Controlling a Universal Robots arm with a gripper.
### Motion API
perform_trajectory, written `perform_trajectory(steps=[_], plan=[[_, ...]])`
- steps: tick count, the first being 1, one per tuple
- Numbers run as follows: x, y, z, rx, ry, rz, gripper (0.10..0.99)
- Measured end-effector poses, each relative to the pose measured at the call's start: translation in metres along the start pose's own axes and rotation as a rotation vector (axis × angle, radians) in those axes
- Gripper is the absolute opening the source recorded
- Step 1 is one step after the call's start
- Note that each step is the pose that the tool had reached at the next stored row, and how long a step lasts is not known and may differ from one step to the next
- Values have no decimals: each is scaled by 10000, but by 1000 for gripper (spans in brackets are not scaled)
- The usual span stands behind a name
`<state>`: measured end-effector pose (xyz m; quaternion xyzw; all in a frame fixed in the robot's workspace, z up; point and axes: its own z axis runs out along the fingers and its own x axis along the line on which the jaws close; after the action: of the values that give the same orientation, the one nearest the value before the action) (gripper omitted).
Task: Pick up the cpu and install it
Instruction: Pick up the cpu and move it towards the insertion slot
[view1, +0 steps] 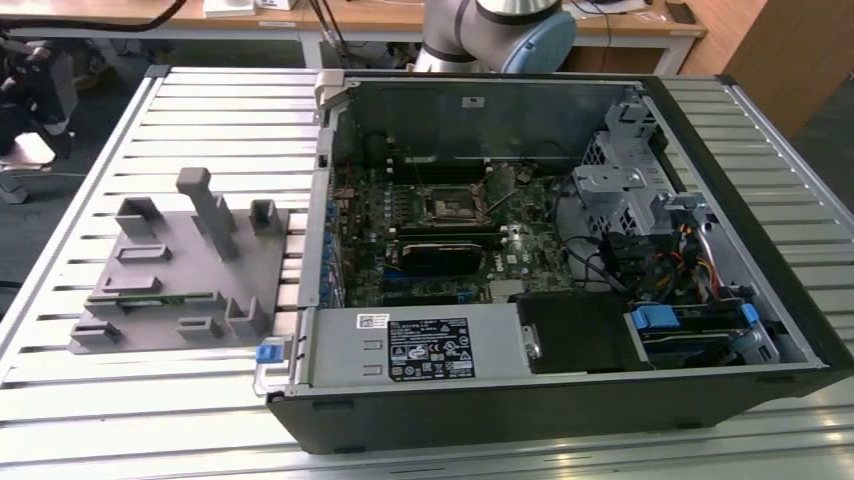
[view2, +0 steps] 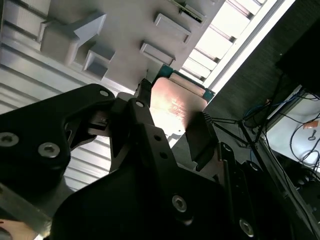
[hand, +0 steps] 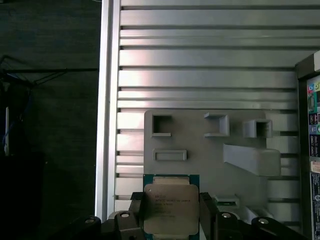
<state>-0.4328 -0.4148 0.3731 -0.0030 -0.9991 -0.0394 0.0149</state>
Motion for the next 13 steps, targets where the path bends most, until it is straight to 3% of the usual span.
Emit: perform_trajectory(steps=[3, 7, 13], plan=[[4, 11, -137, -1, 0, 0, 533], [-28, 16, -156, 0, 20, 2, 533], [-273, 42, -150, 0, 147, 11, 533]])
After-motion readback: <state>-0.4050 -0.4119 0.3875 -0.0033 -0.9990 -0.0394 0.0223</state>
